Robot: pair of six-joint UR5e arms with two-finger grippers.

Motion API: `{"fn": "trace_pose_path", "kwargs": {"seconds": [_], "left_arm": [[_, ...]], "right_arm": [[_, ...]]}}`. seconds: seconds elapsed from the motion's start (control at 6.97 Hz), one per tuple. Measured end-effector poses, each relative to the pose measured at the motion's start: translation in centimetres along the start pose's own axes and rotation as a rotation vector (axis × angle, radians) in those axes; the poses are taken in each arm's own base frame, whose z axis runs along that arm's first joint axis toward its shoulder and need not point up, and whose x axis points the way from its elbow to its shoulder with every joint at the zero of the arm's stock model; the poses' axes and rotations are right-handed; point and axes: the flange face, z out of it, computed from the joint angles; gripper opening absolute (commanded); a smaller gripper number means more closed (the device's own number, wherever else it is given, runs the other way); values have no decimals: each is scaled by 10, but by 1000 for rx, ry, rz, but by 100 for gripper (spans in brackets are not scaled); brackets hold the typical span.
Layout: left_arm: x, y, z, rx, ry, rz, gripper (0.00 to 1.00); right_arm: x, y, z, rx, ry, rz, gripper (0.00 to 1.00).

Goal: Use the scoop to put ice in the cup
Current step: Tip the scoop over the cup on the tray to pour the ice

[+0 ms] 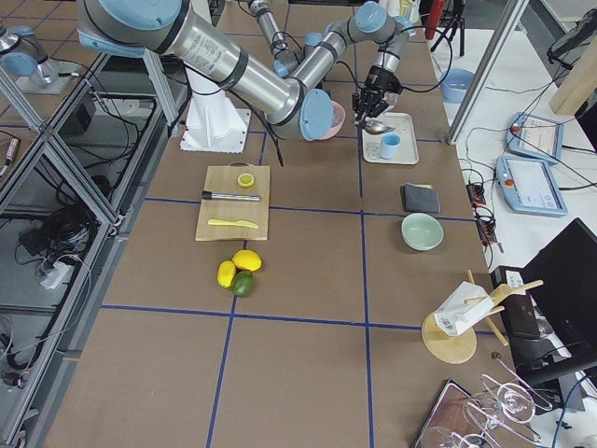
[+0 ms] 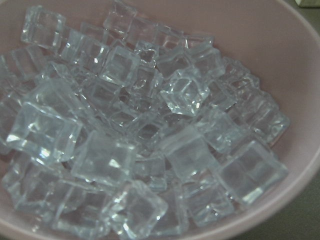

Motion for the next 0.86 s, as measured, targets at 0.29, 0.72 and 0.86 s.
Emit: {"fn": "trace_pose_path", "kwargs": {"seconds": [0.29,0.72,0.86], "left_arm": [[0,0,0,1,1,0,100],[0,-2,-1,4,1,2,100],[1,-2,-1,5,1,2,100]], "right_arm": [[0,0,0,0,0,-6,0],[3,1,-3,12,-9,-12,0],[9,4,-7,27,-34,2,0]]}}
